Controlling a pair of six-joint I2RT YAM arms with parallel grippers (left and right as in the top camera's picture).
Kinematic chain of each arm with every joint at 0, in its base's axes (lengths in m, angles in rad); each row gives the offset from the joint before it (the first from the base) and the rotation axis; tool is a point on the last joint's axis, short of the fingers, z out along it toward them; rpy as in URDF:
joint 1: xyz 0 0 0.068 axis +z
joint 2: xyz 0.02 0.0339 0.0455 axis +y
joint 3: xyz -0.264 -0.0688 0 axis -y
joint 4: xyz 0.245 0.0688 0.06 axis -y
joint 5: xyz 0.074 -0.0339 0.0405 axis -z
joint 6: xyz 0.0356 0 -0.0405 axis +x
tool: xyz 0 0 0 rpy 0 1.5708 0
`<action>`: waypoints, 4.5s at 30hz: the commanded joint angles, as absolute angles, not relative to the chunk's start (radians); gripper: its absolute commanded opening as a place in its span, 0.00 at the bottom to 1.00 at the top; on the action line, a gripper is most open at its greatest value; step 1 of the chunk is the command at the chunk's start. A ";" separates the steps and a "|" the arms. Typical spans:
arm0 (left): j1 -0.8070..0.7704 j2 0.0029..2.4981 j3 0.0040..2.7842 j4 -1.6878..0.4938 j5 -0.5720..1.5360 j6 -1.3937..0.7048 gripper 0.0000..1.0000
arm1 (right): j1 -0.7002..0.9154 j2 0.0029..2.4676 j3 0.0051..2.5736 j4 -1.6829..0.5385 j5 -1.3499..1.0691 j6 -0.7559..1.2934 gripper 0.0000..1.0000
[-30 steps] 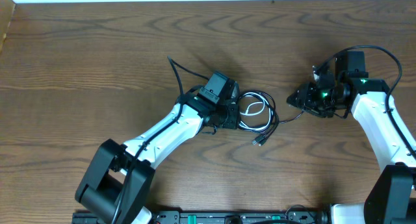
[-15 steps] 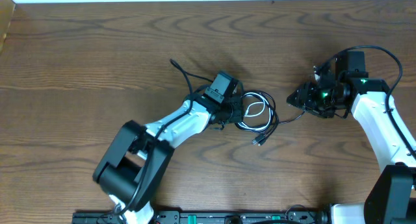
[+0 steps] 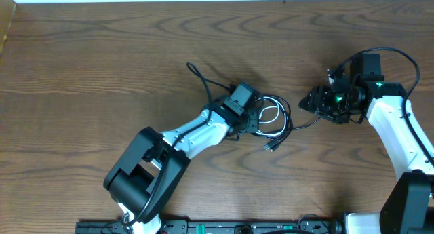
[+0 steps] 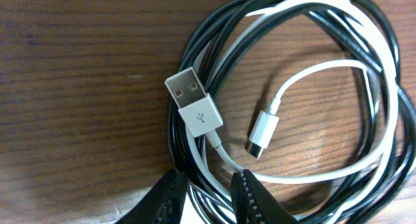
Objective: Untangle cables
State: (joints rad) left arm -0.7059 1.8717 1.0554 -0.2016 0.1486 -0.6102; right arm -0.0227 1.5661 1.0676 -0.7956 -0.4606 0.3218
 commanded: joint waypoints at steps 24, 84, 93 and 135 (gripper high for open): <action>-0.760 1.890 1.065 -0.139 0.003 -0.622 0.07 | -0.019 1.550 1.089 -0.805 -0.456 0.317 0.62; -0.748 1.570 1.064 -0.299 0.094 -0.449 0.31 | 0.154 1.478 1.103 -0.753 -0.496 0.347 0.59; -0.671 1.468 1.063 -0.424 0.115 -0.455 0.50 | 0.241 1.562 1.103 -0.733 -0.499 0.358 0.58; -0.493 1.470 1.063 -0.496 0.255 -0.522 0.50 | 0.498 1.864 1.130 -0.567 -0.378 0.498 0.01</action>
State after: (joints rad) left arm -0.4973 1.4654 1.0626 -0.4911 0.2245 -0.5240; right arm 0.5137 1.8893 1.0985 -0.5652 -0.3325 0.5606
